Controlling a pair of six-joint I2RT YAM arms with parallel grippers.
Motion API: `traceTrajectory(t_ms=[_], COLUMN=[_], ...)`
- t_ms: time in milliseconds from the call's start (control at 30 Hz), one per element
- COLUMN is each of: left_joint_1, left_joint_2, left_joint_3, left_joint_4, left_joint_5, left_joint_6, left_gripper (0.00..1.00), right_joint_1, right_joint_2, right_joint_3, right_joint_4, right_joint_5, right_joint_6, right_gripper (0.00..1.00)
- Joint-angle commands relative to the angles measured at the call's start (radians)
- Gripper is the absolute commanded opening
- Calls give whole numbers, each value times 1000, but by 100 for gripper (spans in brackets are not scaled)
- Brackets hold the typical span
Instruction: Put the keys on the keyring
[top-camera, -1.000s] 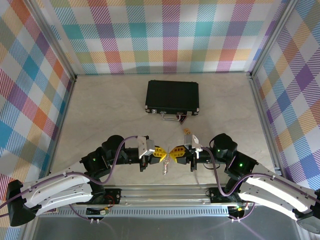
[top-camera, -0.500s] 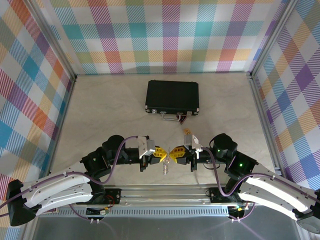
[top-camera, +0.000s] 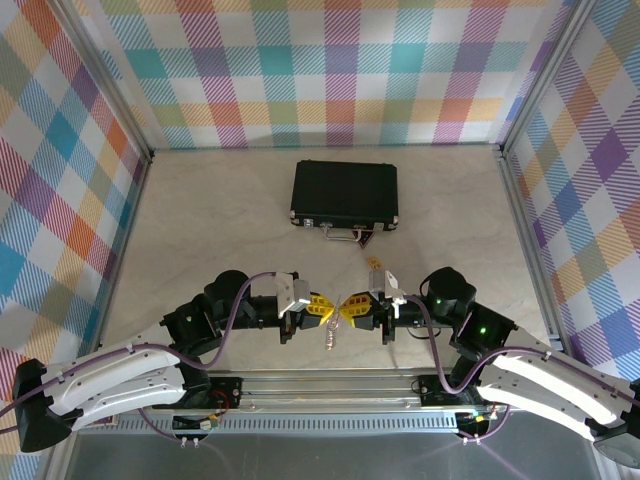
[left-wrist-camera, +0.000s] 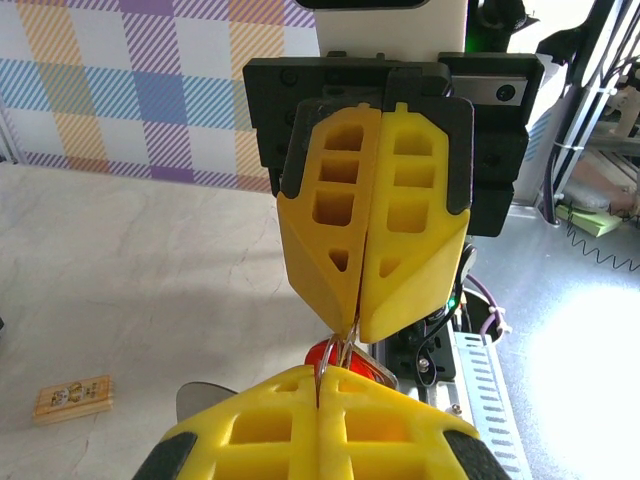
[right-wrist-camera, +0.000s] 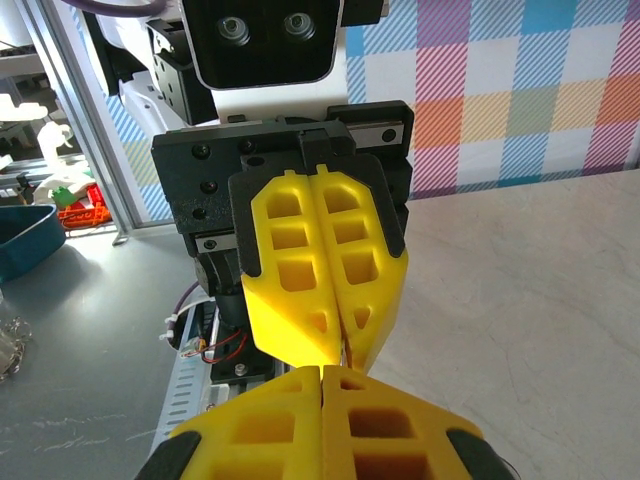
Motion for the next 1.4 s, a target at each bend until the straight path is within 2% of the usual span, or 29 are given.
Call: traceTrajectory(t_ms=[0,1367], left_joint_1=[-3,-3], left_joint_2=[-4,-4], left_joint_3=[30,39], left_joint_4=[43,89], left_joint_5=[-8,-6], left_joint_6=[-17,-64], left_gripper=[0,0], right_joint_1=[6,6], right_joint_2=[-18,-49], right_joint_3=[20,25], right_joint_4=[9,-58], right_joint_5=[-62,-65], right_joint_6=[-26,-71], right_gripper=[0,0])
